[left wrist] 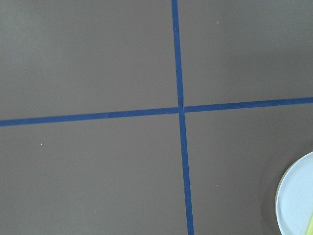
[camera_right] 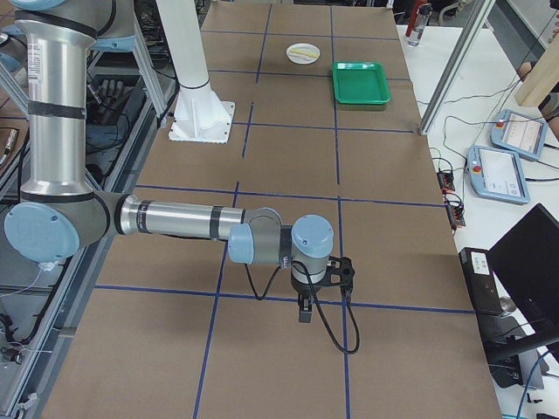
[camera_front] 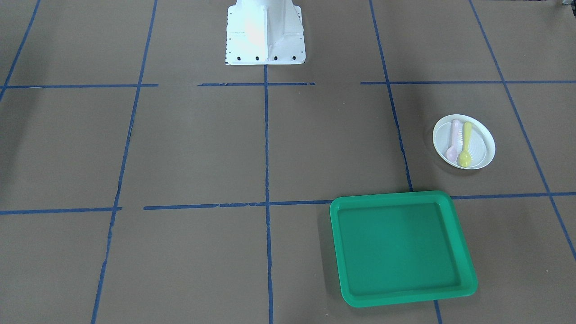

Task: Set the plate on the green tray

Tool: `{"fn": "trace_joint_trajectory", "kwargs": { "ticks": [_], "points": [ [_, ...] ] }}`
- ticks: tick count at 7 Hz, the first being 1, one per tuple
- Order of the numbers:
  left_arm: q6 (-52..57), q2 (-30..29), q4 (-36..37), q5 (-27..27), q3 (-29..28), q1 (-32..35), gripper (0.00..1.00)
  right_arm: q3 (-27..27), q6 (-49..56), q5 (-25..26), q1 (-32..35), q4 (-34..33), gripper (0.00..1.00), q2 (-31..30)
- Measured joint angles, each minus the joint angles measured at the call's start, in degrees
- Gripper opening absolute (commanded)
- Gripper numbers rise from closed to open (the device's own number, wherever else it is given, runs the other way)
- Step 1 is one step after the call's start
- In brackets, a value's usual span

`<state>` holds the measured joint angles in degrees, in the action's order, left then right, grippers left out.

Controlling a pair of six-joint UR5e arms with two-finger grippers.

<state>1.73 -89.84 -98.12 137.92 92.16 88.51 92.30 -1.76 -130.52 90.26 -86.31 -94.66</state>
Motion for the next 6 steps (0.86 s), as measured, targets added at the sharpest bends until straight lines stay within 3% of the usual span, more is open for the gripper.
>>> {"fn": "trace_joint_trajectory", "kwargs": {
  "ticks": [1,3,6],
  "points": [
    [-2.42,0.17,-2.35,1.91,0.10,-2.76,1.00,-0.02,0.00,0.00,0.00,0.00,1.00,0.00],
    [-18.63,0.35,-12.26,2.09,-0.25,-10.36,1.00,-0.01,0.00,0.00,0.00,0.00,1.00,0.00],
    [-36.71,0.29,-27.66,-3.44,-5.63,-20.77,1.00,-0.02,0.00,0.00,0.00,0.00,1.00,0.00]
  ]
}}
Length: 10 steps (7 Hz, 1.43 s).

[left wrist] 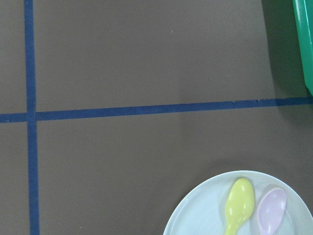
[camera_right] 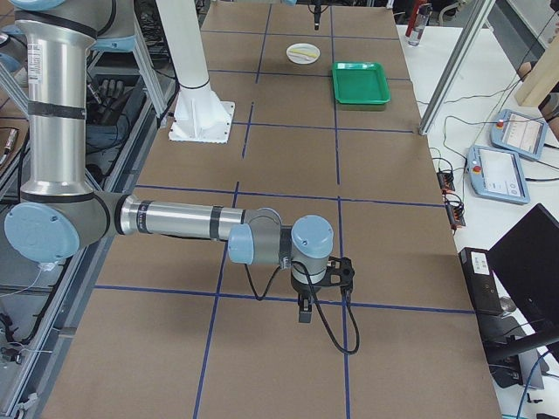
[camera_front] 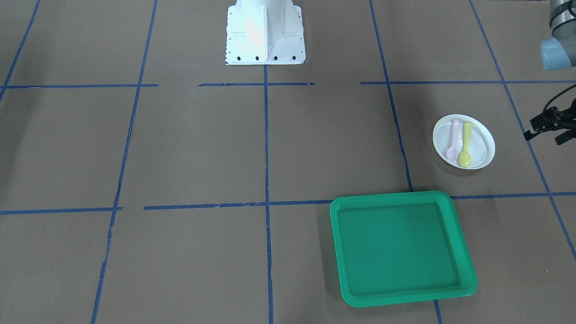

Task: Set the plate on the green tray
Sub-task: 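Move the left gripper down to the rim of the white plate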

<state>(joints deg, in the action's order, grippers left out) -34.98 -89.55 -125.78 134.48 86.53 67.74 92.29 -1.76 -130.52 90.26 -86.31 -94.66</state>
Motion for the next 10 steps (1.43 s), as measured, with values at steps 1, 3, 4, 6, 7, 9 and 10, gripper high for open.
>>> {"fn": "trace_joint_trajectory", "kwargs": {
  "ticks": [1,3,4,6,7,9,10],
  "points": [
    [-1.96,-0.05,-3.04,-1.95,-1.95,-1.56,1.00,0.00,0.00,0.00,0.00,0.00,1.00,0.00],
    [-2.97,-0.15,-4.86,-4.58,-4.00,-4.31,1.00,0.00,0.00,0.00,0.00,0.00,1.00,0.00],
    [-2.99,-0.17,-5.02,-4.87,-4.35,-5.47,1.00,0.00,0.00,0.02,0.00,0.00,1.00,0.00],
    [-2.61,-0.27,-5.08,-5.00,-4.65,-6.95,1.00,0.00,0.00,0.02,0.00,0.00,1.00,0.00],
    [-2.45,-0.37,-5.09,-5.01,-4.66,-7.21,0.94,0.00,0.00,0.01,0.00,0.00,1.00,0.00],
    [-2.17,-0.48,-5.15,-5.07,-4.67,-7.33,0.82,0.00,0.00,0.00,0.00,0.00,1.00,0.00],
    [-2.06,-0.51,-5.17,-5.09,-4.80,-7.36,0.82,0.00,0.00,0.00,0.00,0.00,1.00,0.00]
  ]
}}
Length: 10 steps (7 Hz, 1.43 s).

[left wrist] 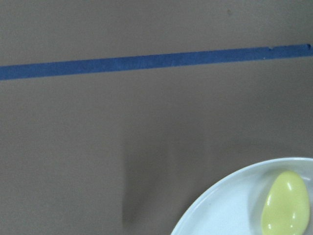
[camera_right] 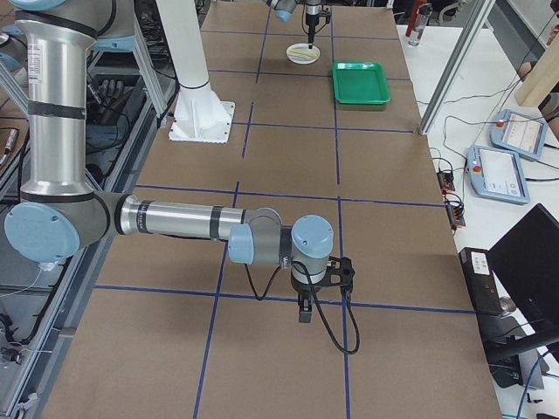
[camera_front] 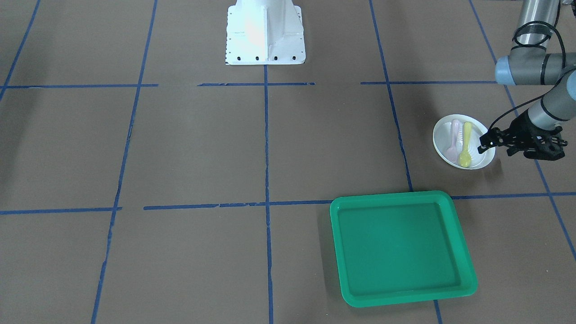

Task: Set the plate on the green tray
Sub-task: 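Move the left gripper down to the rim of the white plate, then close the left gripper on the plate rim farthest from the tray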

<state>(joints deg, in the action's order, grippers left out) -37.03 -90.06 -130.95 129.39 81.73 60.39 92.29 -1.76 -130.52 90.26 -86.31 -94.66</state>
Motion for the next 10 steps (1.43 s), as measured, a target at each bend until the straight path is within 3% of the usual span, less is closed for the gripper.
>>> {"fn": "trace_joint_trajectory", "kwargs": {
  "ticks": [5,7,8,9,10],
  "points": [
    [0.12,-0.03,0.01,-0.01,-0.42,-0.79,0.82,0.00,0.00,0.00,0.00,0.00,1.00,0.00],
    [0.12,-0.03,0.07,-0.01,-0.43,-1.43,0.29,0.00,0.02,0.00,0.00,0.00,1.00,0.00],
    [0.14,-0.03,0.06,0.01,-0.43,-1.53,0.13,0.00,0.04,0.00,0.00,0.00,1.00,0.00],
    [0.26,0.02,0.01,0.03,-0.40,-1.53,0.00,0.00,0.02,0.00,0.00,0.00,1.00,0.00],
    [1.12,0.23,0.00,0.21,-0.33,-1.56,0.00,0.00,0.01,0.00,0.00,0.00,1.00,0.00]
  ]
}}
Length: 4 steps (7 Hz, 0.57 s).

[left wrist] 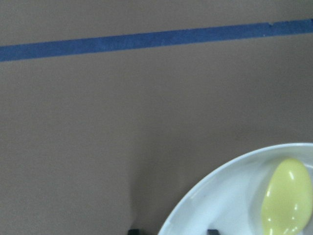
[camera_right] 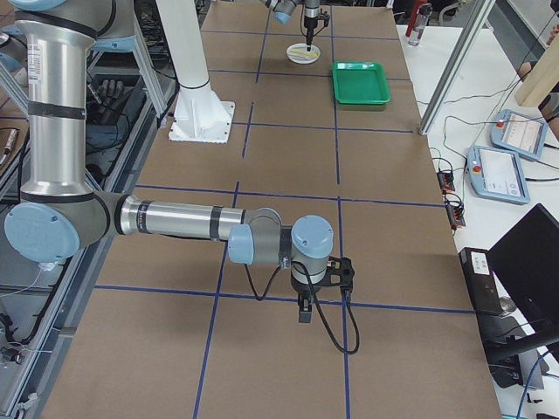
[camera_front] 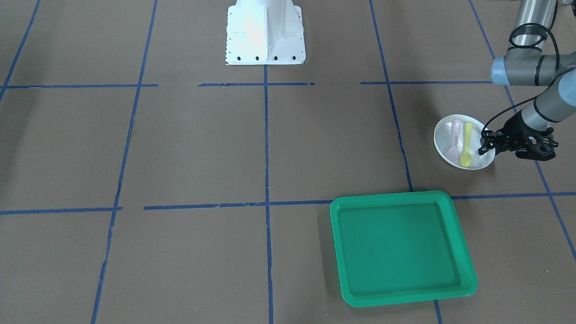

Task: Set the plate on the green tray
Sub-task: 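Close the left gripper on the plate rim farthest from the tray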

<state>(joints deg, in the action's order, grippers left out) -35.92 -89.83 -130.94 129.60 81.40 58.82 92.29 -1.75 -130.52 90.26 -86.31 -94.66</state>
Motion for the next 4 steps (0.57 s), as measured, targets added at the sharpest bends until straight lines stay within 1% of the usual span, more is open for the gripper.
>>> {"fn": "trace_joint_trajectory", "kwargs": {
  "ticks": [2,4],
  "points": [
    [4.09,0.80,0.14,1.00,0.34,0.36,0.00,0.00,0.00,0.00,0.00,0.00,1.00,0.00],
    [6.06,1.74,0.24,4.93,0.86,1.33,0.00,0.00,-0.01,0.00,0.00,0.00,1.00,0.00]
  ]
}}
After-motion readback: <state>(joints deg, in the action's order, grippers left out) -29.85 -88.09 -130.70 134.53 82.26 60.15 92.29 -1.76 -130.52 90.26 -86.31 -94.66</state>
